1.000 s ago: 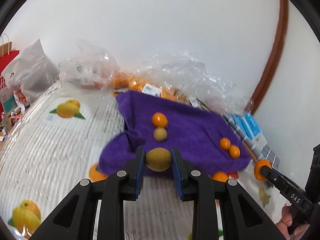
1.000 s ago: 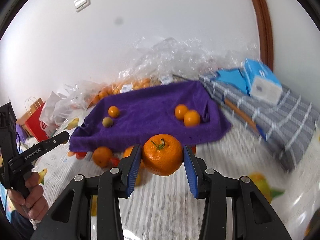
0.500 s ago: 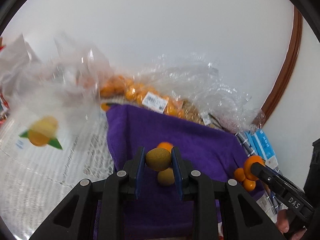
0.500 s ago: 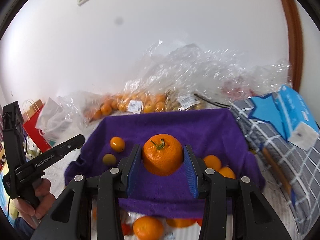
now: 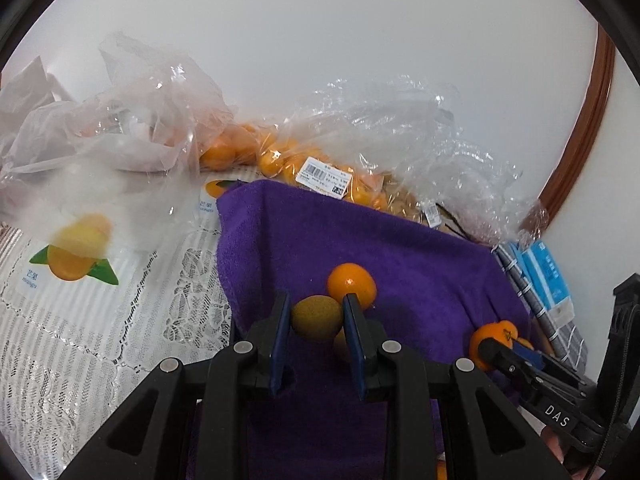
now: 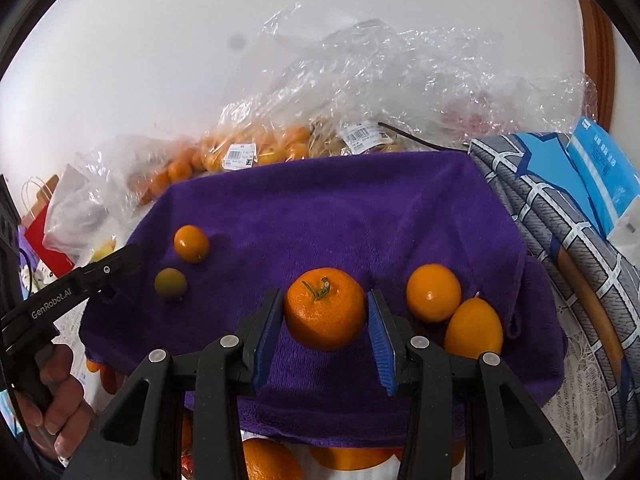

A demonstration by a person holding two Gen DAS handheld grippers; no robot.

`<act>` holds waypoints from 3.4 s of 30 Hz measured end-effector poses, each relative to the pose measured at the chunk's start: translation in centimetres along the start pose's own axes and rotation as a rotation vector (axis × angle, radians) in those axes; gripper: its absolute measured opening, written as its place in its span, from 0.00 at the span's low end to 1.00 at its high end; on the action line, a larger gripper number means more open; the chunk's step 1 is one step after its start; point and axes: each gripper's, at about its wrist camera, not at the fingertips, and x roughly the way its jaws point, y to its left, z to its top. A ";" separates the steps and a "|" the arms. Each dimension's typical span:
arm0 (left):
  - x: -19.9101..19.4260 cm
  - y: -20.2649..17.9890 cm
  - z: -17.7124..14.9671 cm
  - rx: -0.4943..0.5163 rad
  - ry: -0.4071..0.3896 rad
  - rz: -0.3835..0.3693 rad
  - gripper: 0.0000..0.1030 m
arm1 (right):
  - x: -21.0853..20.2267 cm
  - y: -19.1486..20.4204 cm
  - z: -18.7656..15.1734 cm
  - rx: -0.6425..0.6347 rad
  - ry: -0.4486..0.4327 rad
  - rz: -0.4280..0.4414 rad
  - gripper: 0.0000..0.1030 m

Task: Organize fruits
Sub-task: 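Carry both held fruits over the purple towel and lower them, then open both grippers to release the fruits onto the towel, then grasp a large orange with the left gripper while the right gripper grasps another orange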

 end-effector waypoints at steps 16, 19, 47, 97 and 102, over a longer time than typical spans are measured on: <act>0.2 -0.3 0.1 0.017 0.006 0.038 0.25 | 0.0 -0.6 -0.2 0.031 0.006 -0.027 0.41; 0.2 -0.5 0.0 0.025 0.007 0.045 0.25 | -0.1 -0.9 -0.1 0.053 0.001 -0.025 0.45; -0.6 -1.2 0.0 0.056 -0.004 -0.056 0.35 | -4.7 -0.5 -2.5 0.024 -0.114 -0.065 0.48; -5.2 -4.5 -7.2 0.216 0.172 -0.181 0.42 | -9.2 0.8 -9.3 0.036 -0.071 -0.076 0.34; -6.1 -4.0 -7.0 0.192 0.125 -0.194 0.28 | -8.9 0.5 -9.3 0.049 -0.057 -0.046 0.34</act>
